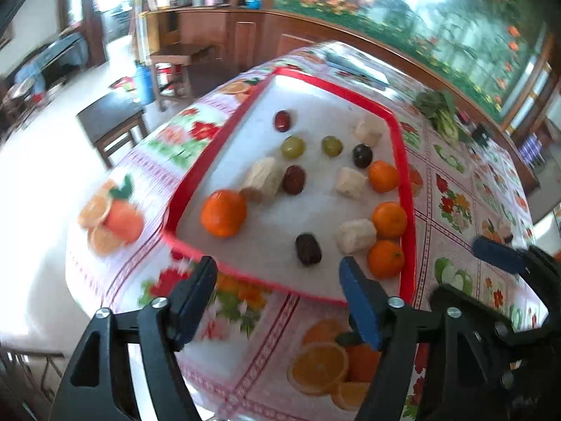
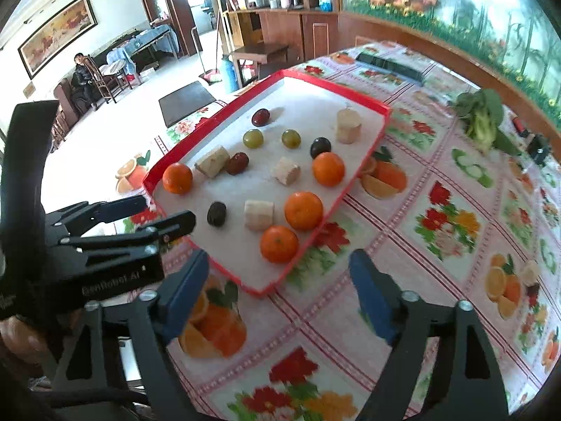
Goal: Organize fruits
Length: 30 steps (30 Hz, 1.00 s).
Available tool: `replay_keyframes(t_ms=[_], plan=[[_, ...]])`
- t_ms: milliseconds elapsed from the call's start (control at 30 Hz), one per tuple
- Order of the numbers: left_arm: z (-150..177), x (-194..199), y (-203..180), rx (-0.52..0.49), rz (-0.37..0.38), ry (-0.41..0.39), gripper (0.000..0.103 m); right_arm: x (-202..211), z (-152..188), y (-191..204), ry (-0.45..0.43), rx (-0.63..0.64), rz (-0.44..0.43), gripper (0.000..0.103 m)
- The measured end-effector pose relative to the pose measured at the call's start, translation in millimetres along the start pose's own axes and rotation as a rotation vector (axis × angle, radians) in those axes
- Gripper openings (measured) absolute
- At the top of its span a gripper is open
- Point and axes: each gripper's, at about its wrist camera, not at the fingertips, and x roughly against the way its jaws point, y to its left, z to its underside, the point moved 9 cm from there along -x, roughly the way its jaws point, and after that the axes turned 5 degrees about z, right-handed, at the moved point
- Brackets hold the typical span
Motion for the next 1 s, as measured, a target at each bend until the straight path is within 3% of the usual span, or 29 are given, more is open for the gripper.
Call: replay_keyframes(t_ms=[267, 533, 733, 1000], plan=[[32, 27, 7, 0.106, -0.134, -0.058, 0.08, 10, 47, -5, 0.016, 0.01, 0.007, 0.09], [56, 45, -1, 0.089, -0.183, -0.11, 0.084, 17, 59, -6, 0.019, 0.029, -0.001, 0.09], [64, 45, 4, 0.045, -0.336, -0.062, 0.085, 16, 63, -5, 0.028, 0.036, -0.004, 0.09], [72, 47, 3, 0.071, -0.31, -0.069, 0.085, 14, 65, -4, 0.04, 0.048, -0.002, 0.09]])
